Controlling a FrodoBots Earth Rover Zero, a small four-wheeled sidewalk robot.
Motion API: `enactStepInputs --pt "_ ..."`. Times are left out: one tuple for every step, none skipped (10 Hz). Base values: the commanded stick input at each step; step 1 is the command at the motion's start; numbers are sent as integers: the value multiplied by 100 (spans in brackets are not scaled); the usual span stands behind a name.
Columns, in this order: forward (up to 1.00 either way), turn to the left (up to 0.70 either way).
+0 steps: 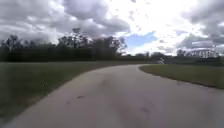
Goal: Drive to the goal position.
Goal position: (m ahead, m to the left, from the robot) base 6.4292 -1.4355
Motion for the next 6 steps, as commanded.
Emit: enactStepInputs --pt "100 0" --pt "100 0" --pt "100 0" --pt "100 0" --pt "100 0" --pt "100 0"
